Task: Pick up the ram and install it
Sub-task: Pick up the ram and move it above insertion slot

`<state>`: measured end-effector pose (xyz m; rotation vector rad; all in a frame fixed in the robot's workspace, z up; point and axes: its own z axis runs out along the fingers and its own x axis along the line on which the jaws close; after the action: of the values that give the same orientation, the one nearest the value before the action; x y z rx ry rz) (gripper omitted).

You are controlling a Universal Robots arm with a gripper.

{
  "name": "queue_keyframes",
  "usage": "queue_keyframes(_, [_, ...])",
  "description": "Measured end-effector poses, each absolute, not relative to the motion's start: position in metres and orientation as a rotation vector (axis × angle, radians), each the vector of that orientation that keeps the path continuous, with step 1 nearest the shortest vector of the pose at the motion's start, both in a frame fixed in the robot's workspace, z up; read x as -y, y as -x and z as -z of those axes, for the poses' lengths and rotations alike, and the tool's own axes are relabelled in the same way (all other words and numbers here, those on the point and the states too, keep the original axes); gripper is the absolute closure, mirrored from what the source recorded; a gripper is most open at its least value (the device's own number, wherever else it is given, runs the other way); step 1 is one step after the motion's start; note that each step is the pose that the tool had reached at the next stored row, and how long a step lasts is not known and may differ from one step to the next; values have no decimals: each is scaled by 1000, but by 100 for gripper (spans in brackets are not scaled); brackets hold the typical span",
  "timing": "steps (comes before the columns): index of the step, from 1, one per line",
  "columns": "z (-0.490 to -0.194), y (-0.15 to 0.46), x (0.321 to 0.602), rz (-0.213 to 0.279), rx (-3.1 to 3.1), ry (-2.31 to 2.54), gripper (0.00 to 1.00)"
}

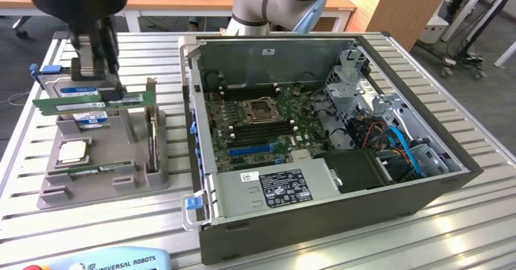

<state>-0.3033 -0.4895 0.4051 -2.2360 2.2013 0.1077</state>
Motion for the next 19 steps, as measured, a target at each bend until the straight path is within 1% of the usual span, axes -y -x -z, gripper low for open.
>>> queue_keyframes(19, [-405,230,489,-108,-2201,2236,89])
